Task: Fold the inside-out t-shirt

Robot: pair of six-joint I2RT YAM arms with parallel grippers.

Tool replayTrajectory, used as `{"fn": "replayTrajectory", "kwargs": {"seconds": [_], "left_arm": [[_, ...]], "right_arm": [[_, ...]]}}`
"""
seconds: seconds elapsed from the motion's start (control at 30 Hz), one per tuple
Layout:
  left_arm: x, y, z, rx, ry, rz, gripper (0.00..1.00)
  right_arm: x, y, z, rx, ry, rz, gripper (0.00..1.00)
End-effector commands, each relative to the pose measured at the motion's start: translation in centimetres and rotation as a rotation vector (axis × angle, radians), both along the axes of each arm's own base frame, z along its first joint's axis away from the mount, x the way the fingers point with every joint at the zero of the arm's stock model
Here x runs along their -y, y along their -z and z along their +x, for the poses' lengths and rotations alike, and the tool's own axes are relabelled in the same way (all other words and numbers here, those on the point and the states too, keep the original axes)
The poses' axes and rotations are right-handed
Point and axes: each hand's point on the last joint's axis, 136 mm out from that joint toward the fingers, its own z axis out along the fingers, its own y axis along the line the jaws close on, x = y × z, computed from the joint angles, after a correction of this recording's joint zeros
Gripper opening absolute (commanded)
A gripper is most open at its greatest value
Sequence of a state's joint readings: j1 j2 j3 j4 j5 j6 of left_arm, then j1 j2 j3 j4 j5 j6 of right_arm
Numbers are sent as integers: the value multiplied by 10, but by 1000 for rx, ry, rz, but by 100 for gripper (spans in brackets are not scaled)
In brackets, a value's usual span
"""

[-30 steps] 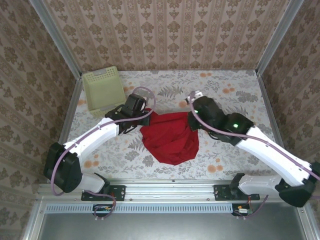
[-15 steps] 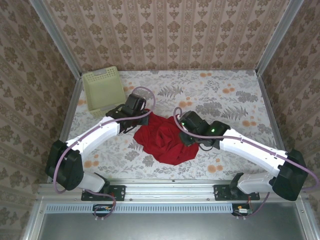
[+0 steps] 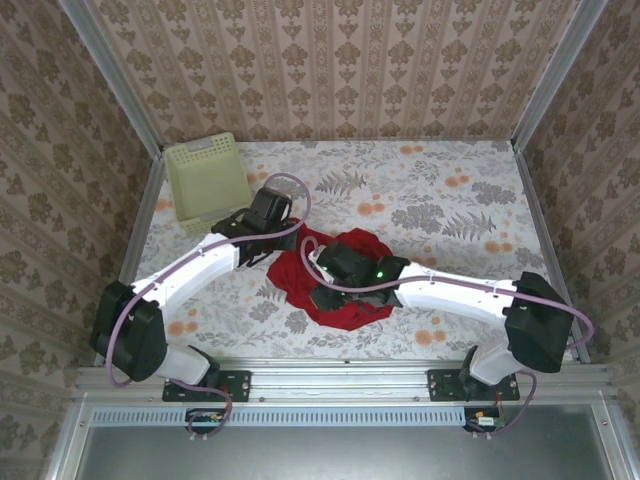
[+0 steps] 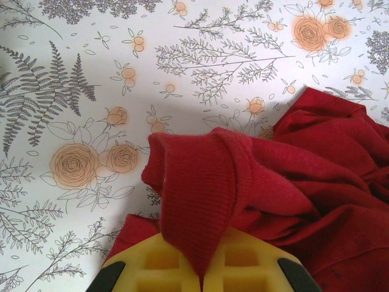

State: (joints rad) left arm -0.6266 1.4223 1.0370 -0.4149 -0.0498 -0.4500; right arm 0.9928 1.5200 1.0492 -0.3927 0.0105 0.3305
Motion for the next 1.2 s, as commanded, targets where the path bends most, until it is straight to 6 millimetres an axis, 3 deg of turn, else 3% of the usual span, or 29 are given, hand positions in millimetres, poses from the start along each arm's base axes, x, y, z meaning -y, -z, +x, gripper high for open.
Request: {"fn": "replayTrajectory", "kwargs": {"seconds": [0.0, 0.07, 0.17, 0.27, 0.43, 0.53, 0.67, 0.8, 0.9, 1.07, 1.17], "left_arm": [[-4, -10, -1, 17, -12, -26, 0], [-4, -11, -2, 19, -10, -28, 0], [-6, -12, -2, 22, -13, -25, 0], [-10, -9, -1, 20, -22, -1, 0], [-13, 4, 2, -5, -39, 46, 0], [-10, 12, 4, -19, -43, 64, 0], [-6, 17, 5, -25, -40, 88, 0], [-4, 18, 6, -24, -34, 94, 0], [-1, 13, 6, -13, -26, 86, 0], [2, 6, 4, 2, -26, 40, 0], [0, 4, 3, 6, -36, 14, 0]], "right_arm": [[-8, -5, 17, 40, 53, -11, 40], [-6, -3, 25, 62, 77, -48, 36], [-6, -7, 30, 82, 83, -65, 17], [3, -32, 31, 142, 89, -109, 0], [38, -101, 21, 327, 106, -210, 0], [68, -131, 15, 392, 156, -242, 0], [109, -143, 11, 455, 235, -355, 0], [132, -142, 10, 482, 287, -426, 0], [113, -123, 8, 426, 242, -380, 0], [31, -71, -1, 198, 104, -155, 1], [-4, -48, 0, 118, 59, -126, 17]]}}
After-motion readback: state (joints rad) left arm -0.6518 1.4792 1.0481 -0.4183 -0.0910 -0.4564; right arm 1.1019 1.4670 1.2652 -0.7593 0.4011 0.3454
